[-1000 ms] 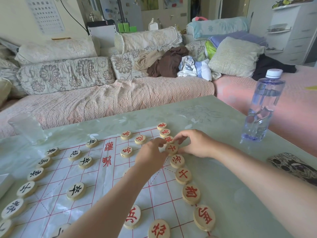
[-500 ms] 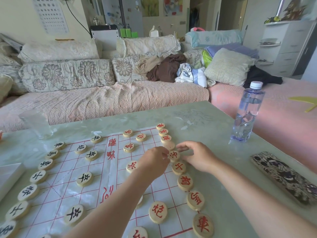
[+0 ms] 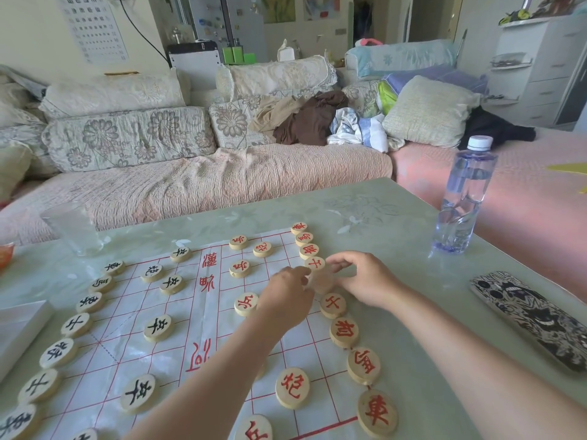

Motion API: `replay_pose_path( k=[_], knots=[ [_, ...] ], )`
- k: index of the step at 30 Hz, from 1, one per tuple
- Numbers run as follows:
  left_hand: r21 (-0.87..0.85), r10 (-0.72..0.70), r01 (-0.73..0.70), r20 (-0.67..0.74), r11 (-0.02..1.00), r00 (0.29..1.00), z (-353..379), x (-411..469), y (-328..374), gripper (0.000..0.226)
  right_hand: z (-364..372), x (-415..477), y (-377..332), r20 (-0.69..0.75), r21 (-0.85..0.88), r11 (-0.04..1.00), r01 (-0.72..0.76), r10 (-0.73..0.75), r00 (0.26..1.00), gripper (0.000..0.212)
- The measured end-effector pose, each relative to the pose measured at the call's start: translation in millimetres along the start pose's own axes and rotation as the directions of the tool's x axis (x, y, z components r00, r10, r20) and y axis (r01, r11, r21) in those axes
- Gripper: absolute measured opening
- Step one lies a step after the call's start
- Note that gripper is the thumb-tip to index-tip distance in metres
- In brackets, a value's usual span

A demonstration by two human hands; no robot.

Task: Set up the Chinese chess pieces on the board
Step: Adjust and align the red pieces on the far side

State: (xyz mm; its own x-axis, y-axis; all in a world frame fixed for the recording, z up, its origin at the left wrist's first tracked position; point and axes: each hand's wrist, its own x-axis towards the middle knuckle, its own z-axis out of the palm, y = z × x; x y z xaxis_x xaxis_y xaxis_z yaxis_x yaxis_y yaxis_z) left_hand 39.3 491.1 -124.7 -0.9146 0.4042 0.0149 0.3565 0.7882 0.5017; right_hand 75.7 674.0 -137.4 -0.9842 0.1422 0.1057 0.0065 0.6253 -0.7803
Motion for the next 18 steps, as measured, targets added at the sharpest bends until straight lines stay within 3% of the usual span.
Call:
replay_pose_path(
  k=[6, 11, 15, 18],
  knots=[
    [0.082, 0.032, -0.031, -0.010, 0.996, 0.999, 1.0, -5.0, -2.6, 0.036, 3.7, 0.6, 0.4, 0.003, -0.010, 1.000, -0.025, 0.025, 1.000, 0.026],
    [0.050, 0.048, -0.047, -0.026, 0.998, 0.999, -2.6, -5.6, -3.2, 0.042, 3.2, -0.9, -2.8, -0.009, -0.002, 0.999, -0.044, 0.044, 0.999, 0.018],
    [0.135, 0.108, -0.105, -0.013, 0.985, 0.994, 0.4, -6.8, -2.7, 0.039, 3.8, 0.2, -3.9, 0.032, 0.002, 0.999, -0.051, 0.051, 0.998, 0.029],
    [0.093, 0.117, -0.112, -0.044, 0.989, 0.992, 2.9, -6.8, -3.4, 0.034, 4.5, 5.1, -1.5, -0.001, -0.013, 0.999, -0.047, 0.047, 0.999, 0.021]
  ],
)
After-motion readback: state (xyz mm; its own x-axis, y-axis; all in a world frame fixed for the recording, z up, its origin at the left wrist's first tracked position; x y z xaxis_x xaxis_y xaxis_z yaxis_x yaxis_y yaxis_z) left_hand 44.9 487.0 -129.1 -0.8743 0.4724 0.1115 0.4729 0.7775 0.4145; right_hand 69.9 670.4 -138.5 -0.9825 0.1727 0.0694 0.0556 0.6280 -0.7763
